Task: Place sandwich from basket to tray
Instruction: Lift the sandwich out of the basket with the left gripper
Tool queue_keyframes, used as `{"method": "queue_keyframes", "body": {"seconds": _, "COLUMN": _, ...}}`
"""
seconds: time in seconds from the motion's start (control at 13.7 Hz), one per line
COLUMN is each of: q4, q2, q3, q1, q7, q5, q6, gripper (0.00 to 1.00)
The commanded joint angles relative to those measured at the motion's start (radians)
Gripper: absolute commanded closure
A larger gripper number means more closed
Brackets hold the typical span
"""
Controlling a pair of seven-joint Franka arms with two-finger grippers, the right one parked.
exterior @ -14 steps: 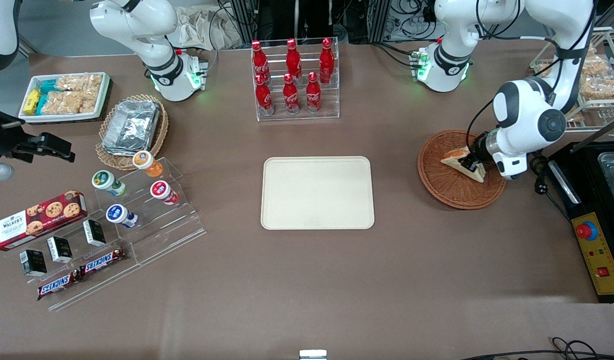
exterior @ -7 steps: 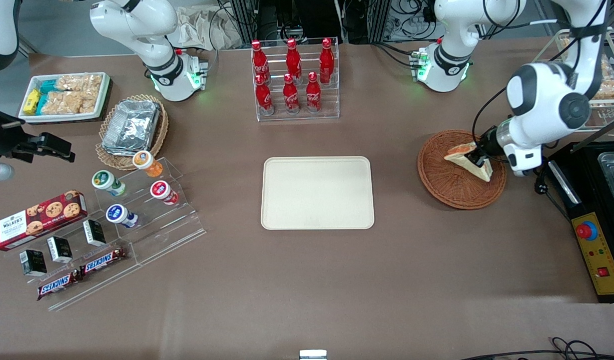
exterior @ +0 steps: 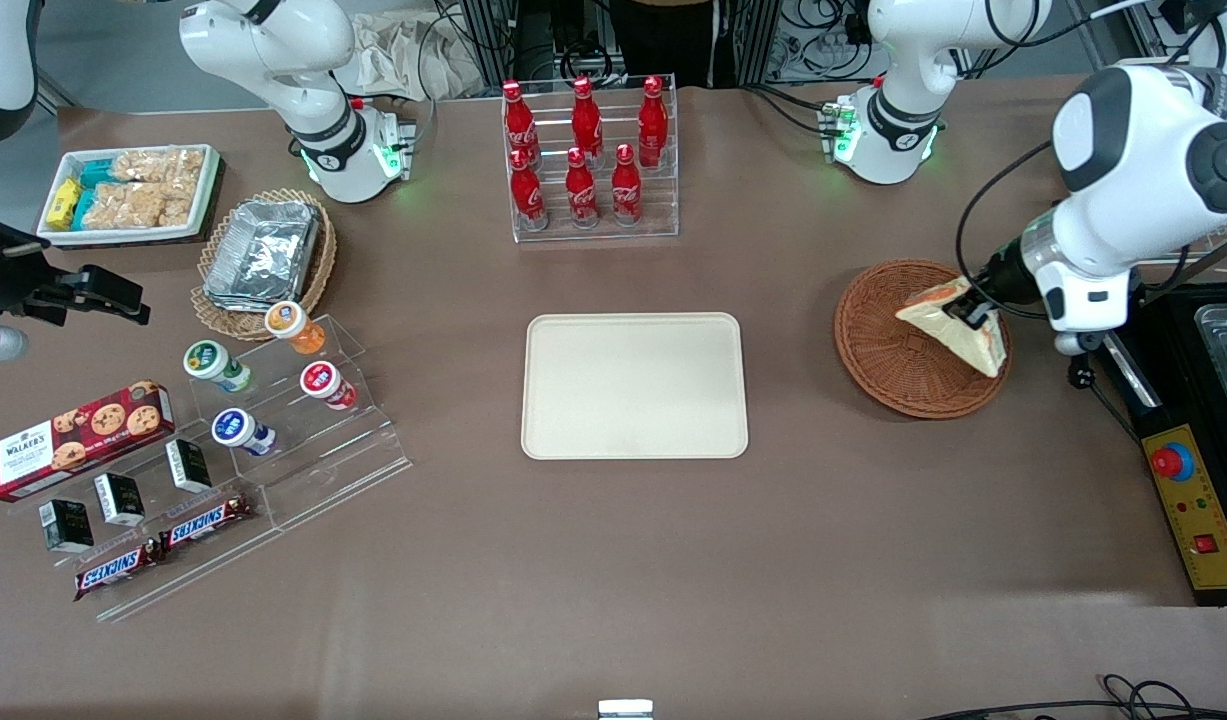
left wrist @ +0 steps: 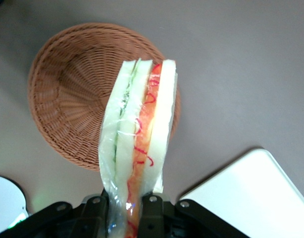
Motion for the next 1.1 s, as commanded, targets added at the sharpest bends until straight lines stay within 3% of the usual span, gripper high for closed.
{"method": "queue_keyframes", "body": {"seconds": 0.0, "q4": 0.072, "q2": 0.042, "q3": -0.066, "q1": -0.002, "q7": 0.065, "q5": 0.007, "q6": -0.031, "gripper": 0.76}}
{"method": "queue_keyframes", "body": {"seconds": 0.29, "q4": 0.16, "q2": 0.12, "q3": -0.198, "q1": -0.001, "q7": 0.138, "q5": 0.016, "q6": -0.04, "gripper": 0.76}}
{"method": "queue_keyframes", "body": {"seconds": 0.44, "q4": 0.215, "q2": 0.186, "q3": -0.284, "q1": -0.001, "q7": 0.128, "q5": 0.075, "q6": -0.04, "gripper": 0.76}}
{"method": "queue_keyframes", "body": {"seconds": 0.59, "q4": 0.252, "q2": 0.237, "q3": -0.319, "q1": -0.001, "q7": 0.128, "q5": 0.084, "q6": -0.042, "gripper": 0.75}}
{"method": "queue_keyframes", "body": {"seconds": 1.02, "q4": 0.336, "q2": 0.432, "q3": -0.451, "q1": -0.004, "q7": 0.084, "q5": 0.252, "q6": -0.023, "gripper": 0.75}}
